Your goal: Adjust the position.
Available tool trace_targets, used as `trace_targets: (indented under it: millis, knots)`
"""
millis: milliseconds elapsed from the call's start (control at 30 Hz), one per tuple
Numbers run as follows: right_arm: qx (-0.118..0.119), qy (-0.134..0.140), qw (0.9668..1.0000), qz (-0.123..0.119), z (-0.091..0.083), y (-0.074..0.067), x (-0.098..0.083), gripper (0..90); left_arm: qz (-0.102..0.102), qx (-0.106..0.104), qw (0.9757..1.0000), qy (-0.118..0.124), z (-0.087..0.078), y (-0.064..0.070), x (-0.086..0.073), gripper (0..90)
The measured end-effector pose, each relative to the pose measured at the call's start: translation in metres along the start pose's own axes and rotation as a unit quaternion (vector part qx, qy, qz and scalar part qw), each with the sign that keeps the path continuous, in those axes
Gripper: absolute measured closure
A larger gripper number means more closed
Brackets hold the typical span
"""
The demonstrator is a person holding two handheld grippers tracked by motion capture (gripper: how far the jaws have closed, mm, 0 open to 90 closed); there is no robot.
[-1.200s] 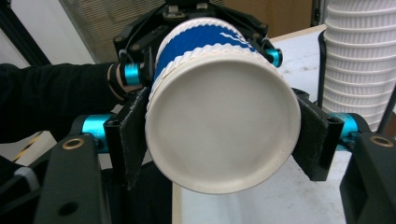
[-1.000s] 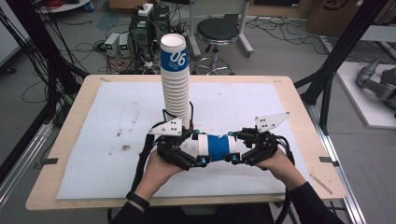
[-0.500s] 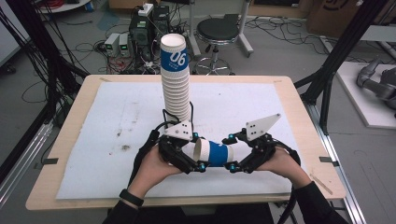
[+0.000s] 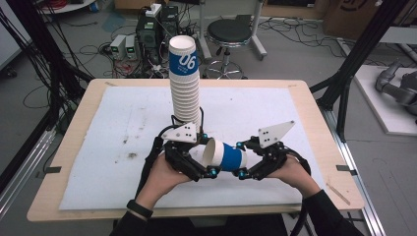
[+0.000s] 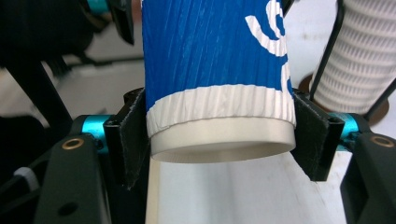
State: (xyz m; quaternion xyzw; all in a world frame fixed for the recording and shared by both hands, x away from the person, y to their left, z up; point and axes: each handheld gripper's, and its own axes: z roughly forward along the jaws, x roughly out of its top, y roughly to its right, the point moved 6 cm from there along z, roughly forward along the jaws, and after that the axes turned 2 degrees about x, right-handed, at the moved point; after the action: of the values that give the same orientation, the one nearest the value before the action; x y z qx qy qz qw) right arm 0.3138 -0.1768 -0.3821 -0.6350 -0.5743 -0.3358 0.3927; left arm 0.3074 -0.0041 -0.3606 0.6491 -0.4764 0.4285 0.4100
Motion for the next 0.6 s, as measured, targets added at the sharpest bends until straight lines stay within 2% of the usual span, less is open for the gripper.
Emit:
trace_targets:
  millis: [100,133,233,367,600]
  knots:
    - [0.007,0.043,0.999,0.009,-0.0043,0.0017,0.0027,29.9,-0.018,-0.003,0.9991,0.039,-0.0012,-0.0031,0.0007,7.3]
    - [0.01,0.049,0.9987,0.012,-0.0049,0.0016,0.0031,30.0,-0.018,-0.003,0.9991,0.039,-0.0012,-0.0031,0.0007,7.3]
    - [0.011,0.057,0.9983,0.01,-0.0037,0.0016,0.0031,29.9,-0.03,-0.021,0.9971,0.067,-0.0003,-0.0023,0.0037,7.3]
    - [0.015,0.055,0.9983,0.012,0.0003,0.0005,0.0016,29.9,-0.025,-0.022,0.997,0.07,-0.0007,-0.0021,0.0044,15.6]
    - [0.015,0.049,0.9986,0.014,0.0031,0.0009,-0.0001,29.8,-0.02,-0.022,0.9981,0.054,-0.0018,-0.0029,0.0031,19.2]
